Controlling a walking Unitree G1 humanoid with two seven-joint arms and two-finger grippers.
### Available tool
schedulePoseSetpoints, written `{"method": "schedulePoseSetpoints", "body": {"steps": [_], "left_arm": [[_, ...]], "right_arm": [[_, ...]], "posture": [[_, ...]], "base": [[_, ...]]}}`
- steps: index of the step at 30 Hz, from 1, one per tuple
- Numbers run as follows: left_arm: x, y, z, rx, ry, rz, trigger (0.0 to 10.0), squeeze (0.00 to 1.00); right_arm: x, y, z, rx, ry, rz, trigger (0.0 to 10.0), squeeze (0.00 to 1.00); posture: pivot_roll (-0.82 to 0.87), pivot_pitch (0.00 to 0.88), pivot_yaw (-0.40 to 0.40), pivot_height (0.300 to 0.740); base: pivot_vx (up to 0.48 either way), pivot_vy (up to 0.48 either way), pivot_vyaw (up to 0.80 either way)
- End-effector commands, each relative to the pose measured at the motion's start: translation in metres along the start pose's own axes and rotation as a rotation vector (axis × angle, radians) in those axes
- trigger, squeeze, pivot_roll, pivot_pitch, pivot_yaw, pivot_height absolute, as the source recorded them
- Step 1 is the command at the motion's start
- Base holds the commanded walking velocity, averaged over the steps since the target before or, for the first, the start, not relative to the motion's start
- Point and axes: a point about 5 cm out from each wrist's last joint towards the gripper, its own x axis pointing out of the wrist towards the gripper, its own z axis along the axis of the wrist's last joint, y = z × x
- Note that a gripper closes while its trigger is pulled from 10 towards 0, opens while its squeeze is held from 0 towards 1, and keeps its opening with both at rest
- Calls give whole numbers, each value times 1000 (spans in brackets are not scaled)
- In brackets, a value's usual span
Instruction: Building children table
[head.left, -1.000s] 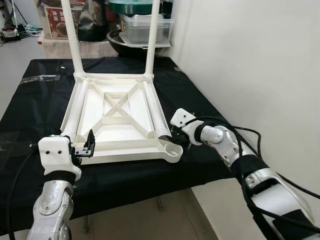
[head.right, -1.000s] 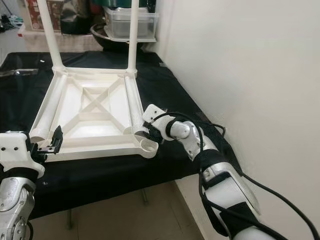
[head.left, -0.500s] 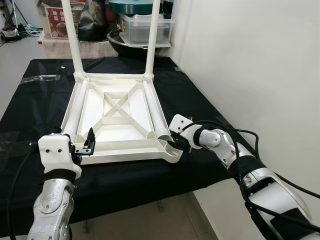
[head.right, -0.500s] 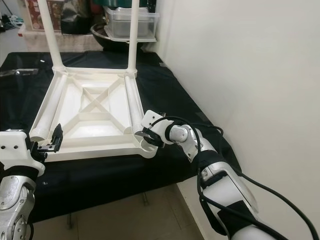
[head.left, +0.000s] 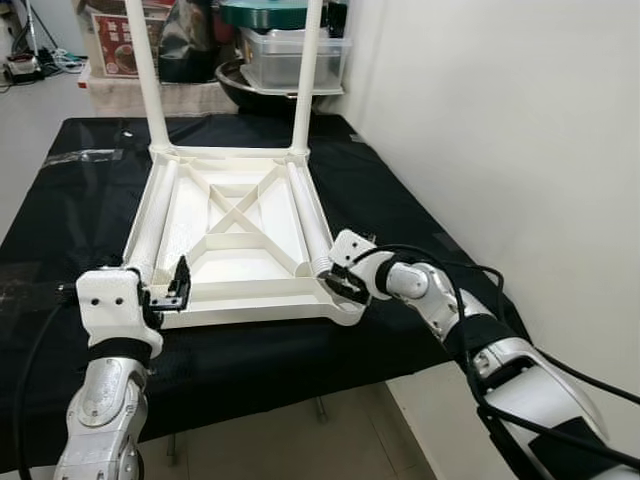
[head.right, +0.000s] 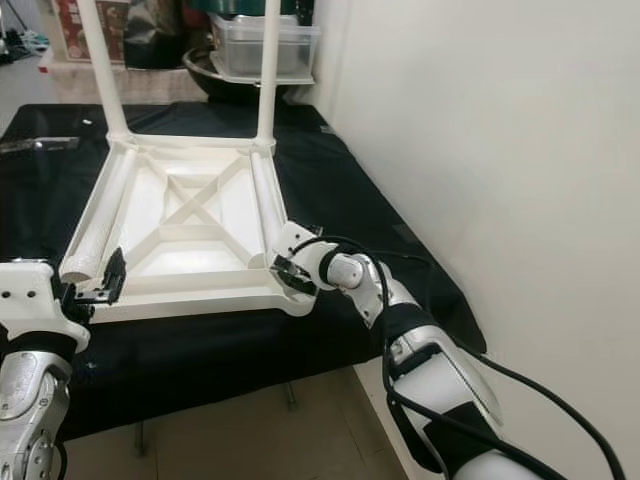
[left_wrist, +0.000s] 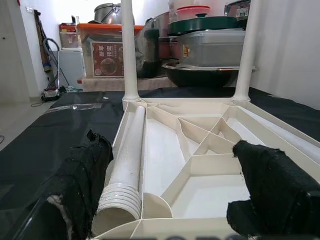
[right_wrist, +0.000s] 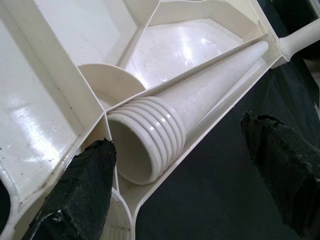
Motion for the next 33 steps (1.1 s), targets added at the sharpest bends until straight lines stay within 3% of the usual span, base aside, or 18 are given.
{"method": "schedulePoseSetpoints", "body": {"steps": [1,10,13,27,33], "left_arm": [[1,-3,-3,-4,11,-13,10000,0],[-1,-1,-3,1,13,-8,10000,0],[0,-3,-5,-1,17,-11,10000,0],[1,-5,-6,-2,20,-18,10000,0],[2,-5,-6,1,19,-14,10000,0]], "right_arm": [[1,6,-7,45,32,-21,10000,0],[2,5,-12,40,75,-112,10000,0],[2,1,-12,86,80,-156,10000,0],[11,9,0,137,62,-181,10000,0],[17,7,16,218,26,-370,10000,0]], "posture": [[126,0,-140,740],[132,0,-142,740],[127,0,-139,740],[121,0,-137,740],[132,0,-144,740]], "base": [[0,0,0],[0,0,0],[0,0,0],[0,0,0],[0,0,0]]}}
